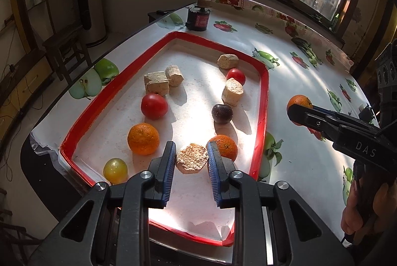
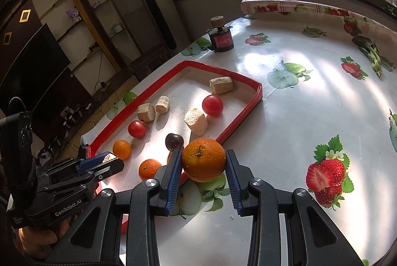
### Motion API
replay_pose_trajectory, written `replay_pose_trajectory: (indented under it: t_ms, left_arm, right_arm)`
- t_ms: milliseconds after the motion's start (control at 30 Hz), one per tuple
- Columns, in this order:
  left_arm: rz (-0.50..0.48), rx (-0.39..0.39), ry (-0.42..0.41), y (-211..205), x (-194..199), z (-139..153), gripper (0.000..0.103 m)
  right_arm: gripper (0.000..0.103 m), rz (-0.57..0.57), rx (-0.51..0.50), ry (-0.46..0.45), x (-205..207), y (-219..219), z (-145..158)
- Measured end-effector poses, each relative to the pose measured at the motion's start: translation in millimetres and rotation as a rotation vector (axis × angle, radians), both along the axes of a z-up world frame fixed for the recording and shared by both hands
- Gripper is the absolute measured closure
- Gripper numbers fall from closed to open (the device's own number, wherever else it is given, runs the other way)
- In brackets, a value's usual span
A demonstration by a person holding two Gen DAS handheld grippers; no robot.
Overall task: Organize fruits
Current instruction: 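Carry cork piece and orange into the tray and open both tools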
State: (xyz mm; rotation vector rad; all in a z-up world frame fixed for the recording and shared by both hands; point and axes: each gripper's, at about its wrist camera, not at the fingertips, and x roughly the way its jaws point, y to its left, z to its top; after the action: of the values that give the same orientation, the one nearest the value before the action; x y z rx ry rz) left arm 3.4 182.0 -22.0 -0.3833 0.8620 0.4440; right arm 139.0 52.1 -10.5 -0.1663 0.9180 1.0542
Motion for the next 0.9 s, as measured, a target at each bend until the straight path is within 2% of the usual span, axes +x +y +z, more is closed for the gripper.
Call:
replay_pose_trajectory:
  t_ms: [900]
  left_arm:
    - [0.015, -0.045, 0.052, 18, 3, -29, 0.080]
  right_arm:
    - [0.068, 0.065, -0.082, -0.011, 7, 60, -28]
